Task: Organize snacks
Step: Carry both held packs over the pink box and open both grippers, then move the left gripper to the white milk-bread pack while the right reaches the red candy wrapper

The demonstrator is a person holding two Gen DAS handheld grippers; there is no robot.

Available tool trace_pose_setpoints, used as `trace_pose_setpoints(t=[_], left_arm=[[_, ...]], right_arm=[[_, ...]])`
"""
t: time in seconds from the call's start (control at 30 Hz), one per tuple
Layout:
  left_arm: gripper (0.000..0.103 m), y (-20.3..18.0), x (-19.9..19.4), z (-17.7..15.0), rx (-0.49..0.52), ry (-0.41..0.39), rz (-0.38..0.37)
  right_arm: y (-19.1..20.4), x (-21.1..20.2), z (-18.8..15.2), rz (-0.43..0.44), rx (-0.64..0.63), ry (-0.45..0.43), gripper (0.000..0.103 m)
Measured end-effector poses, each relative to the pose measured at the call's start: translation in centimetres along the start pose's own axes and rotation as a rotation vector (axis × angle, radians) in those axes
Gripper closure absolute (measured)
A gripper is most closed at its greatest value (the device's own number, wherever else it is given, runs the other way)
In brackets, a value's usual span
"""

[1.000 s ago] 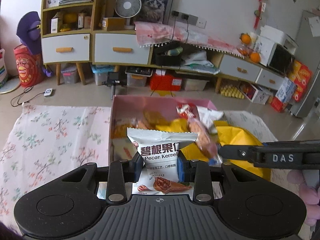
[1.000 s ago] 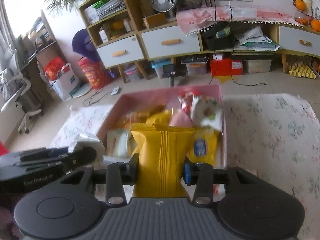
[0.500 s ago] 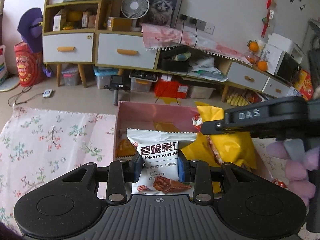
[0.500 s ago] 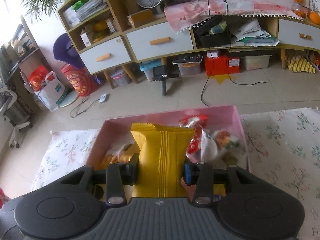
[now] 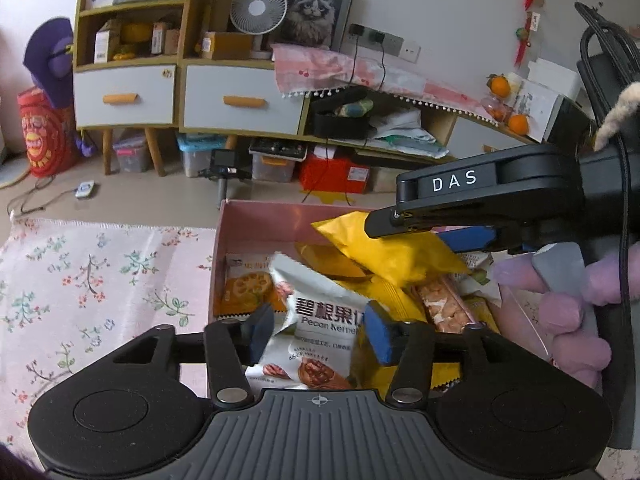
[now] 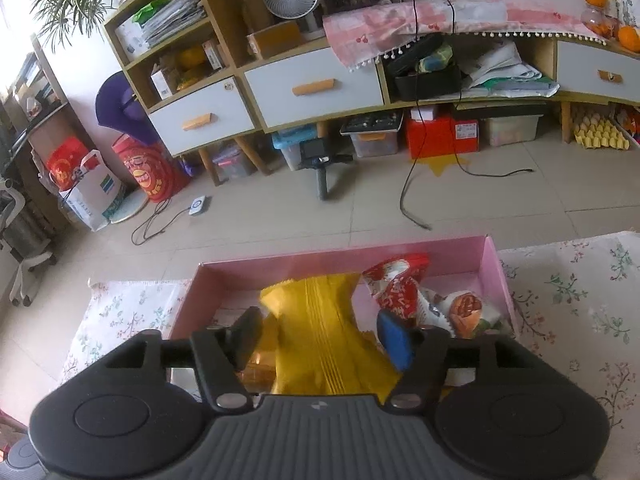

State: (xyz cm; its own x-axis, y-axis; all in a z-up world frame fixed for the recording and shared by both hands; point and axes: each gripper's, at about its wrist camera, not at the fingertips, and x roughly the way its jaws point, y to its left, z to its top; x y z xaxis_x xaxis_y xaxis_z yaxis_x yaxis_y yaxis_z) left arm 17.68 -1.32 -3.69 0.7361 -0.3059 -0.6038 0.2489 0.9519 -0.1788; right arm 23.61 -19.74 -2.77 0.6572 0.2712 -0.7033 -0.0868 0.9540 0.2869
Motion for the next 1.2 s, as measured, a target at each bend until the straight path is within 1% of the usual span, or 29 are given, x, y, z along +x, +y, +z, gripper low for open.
trace_pose_setpoints(t=[0.07,0.17,0.27,0.4,0.47,0.63,0.77,0.83,0.9,1.0,1.2], left_arm=[[0.045,-0.2,-0.2,0.1,0.007,-0.001,0.000],[0.040,-0.5,-0.6,0.1,0.009,0.008,0.000],[0.037,-0.8,-1.2,0.0,0.017,0.019,0.008],[0.036,-1.3,-2.3,-0.1,0.020,0.031,0.012],[0.030,-1.5,-2.8,-0.1,0.023,0.033,0.016],[0.027,-2.1,-4.8,-0.2,0.028,0.031,0.025],[0.016,-2.8,-6.4,-0.3,0.039,0.028,0.033],[0.014,-3.2,-7.2,-0.4,0.051,0.029,0.037],[0.013,-3.5,-7.8,-0.6,0.061,0.033,0.042],[0.009,-4.0,-8.9,-1.2,0.073,0.041,0.044],[0.007,-4.3,-10.2,-3.0,0.077,0.074,0.048]], right_arm=[[-0.2,-0.4,-0.1,-0.001,0.004,-0.002,0.048],[-0.4,-1.1,-0.1,-0.006,0.002,-0.005,0.044],[-0.8,-2.3,-0.2,-0.004,0.008,-0.014,0.041],[-1.5,-4.2,-0.4,0.000,0.016,-0.030,0.037],[-1.8,-5.2,-0.6,-0.006,0.014,-0.039,0.034],[-2.3,-7.6,-1.3,-0.010,0.017,-0.054,0.028],[-2.6,-9.4,-2.3,-0.011,0.020,-0.063,0.025],[-2.6,-10.2,-2.9,-0.018,0.008,-0.067,0.024],[-2.6,-11.1,-3.6,-0.027,-0.007,-0.074,0.020],[-2.8,-12.3,-4.7,-0.036,-0.018,-0.083,0.017],[-3.0,-13.7,-6.9,-0.042,-0.022,-0.087,0.015]])
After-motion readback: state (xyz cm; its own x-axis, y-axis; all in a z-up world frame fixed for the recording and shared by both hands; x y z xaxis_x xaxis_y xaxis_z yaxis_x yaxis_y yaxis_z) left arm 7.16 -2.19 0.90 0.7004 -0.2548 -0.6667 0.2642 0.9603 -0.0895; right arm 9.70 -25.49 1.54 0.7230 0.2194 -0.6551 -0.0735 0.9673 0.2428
